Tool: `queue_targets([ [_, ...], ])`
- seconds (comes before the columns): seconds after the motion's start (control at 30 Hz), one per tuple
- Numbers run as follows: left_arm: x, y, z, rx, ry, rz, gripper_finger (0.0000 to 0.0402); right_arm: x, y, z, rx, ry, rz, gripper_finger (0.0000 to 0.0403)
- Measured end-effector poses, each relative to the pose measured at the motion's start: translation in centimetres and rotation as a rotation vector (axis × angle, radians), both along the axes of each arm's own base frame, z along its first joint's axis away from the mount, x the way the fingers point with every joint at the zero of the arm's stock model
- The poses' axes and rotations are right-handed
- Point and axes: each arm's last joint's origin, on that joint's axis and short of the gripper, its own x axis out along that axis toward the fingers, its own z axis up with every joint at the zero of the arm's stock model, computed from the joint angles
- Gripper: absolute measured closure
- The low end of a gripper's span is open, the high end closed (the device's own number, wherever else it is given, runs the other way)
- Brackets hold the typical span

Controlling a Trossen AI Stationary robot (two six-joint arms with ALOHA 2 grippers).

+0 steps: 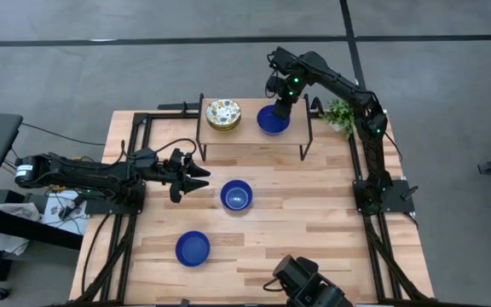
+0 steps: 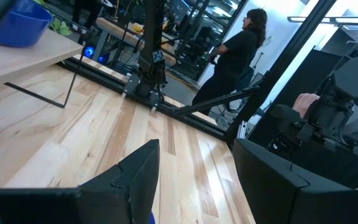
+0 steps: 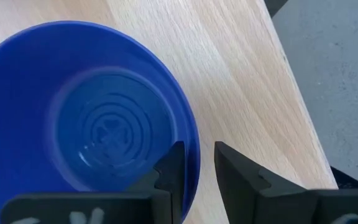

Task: Pick & Place Mini bowls
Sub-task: Put the right blue bowl on the shelf, then stack the top blue bowl on top of the blue bowl on the shelf

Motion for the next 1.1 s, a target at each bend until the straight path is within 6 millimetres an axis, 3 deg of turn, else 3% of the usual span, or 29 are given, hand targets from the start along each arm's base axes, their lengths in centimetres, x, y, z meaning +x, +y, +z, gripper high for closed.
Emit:
queue_targets([
  [0.27,0.0,0.0,0.0,0.0,0.0,0.0,0.0198,-0.1,0.1,0.4,0.003,0.004,0.004,0.0326],
  [0.8,0.0,0.0,0.0,0.0,0.0,0.0,0.0198,-0.5,0.2,5.5,-0.115,-0.116,0.001,0.0326],
  [0.93,0.0,0.0,0.0,0.0,0.0,0.0,0.0198,-0.7,1.0,7.0,-0.137,-0.148,0.014,0.0326],
  [1.1,0.0,0.0,0.0,0.0,0.0,0.0,0.0198,-0.9,3.6,8.9,-0.143,-0.181,0.064,0.0326],
])
